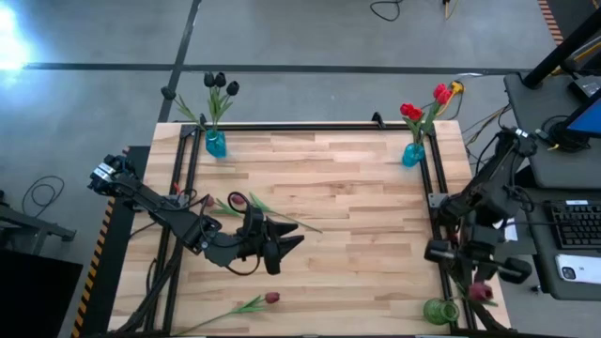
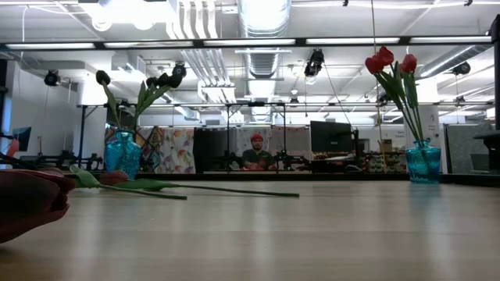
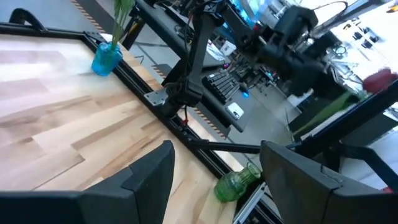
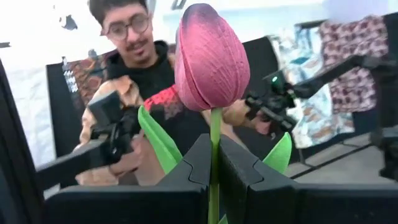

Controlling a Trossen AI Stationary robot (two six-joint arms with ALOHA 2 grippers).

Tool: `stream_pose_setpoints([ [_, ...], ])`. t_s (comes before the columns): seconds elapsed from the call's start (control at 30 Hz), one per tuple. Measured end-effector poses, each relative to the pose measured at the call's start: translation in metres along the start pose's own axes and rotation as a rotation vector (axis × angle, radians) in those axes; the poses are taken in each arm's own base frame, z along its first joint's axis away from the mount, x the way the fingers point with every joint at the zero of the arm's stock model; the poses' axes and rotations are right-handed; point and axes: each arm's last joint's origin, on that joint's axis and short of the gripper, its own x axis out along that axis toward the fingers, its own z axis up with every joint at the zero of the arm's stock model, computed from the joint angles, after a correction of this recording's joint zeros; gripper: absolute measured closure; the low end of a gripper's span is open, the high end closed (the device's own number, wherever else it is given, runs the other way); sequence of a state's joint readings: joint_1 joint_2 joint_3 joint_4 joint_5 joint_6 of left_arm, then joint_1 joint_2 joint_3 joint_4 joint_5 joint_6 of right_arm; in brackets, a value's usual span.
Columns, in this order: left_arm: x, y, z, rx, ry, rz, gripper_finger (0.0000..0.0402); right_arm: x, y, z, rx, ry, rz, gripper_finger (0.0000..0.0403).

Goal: Sort flowers into vase by color
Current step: Put the dark red tulip into the green vase

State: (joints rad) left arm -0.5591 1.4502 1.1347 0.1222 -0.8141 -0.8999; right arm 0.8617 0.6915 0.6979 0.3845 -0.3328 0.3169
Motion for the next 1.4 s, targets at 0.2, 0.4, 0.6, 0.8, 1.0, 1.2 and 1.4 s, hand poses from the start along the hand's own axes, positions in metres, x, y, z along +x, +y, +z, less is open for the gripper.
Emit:
stream_pose_setpoints([
  [0.2, 0.000, 0.001, 0.001, -0.013, -0.019, 0.015, 0.0177, 0.015, 0.004, -0.013, 0.002, 0.034, 0.056, 0.0391],
  [0.4, 0.001, 0.001, 0.002, -0.027, -0.036, 0.028, 0.0177, 0.023, 0.006, -0.021, 0.016, 0.061, 0.064, 0.0391],
  [0.6, 0.001, 0.001, 0.003, -0.036, -0.038, 0.026, 0.0177, 0.033, 0.006, -0.032, 0.001, 0.085, 0.056, 0.0391],
  [0.8, 0.000, 0.001, 0.003, -0.043, -0.040, 0.023, 0.0177, 0.042, 0.005, -0.040, -0.008, 0.085, 0.040, 0.0391],
  [1.0, 0.000, 0.001, 0.003, -0.042, -0.034, 0.019, 0.0177, 0.044, 0.006, -0.044, -0.004, 0.095, 0.039, 0.0391],
  [1.2, 0.000, 0.001, 0.003, -0.060, -0.034, 0.018, 0.0177, 0.045, 0.014, -0.052, -0.057, 0.163, 0.075, 0.0391],
  [1.4, 0.000, -0.001, 0.005, -0.091, -0.045, 0.002, 0.0177, 0.031, 0.019, -0.063, -0.112, 0.181, 0.091, 0.0391],
])
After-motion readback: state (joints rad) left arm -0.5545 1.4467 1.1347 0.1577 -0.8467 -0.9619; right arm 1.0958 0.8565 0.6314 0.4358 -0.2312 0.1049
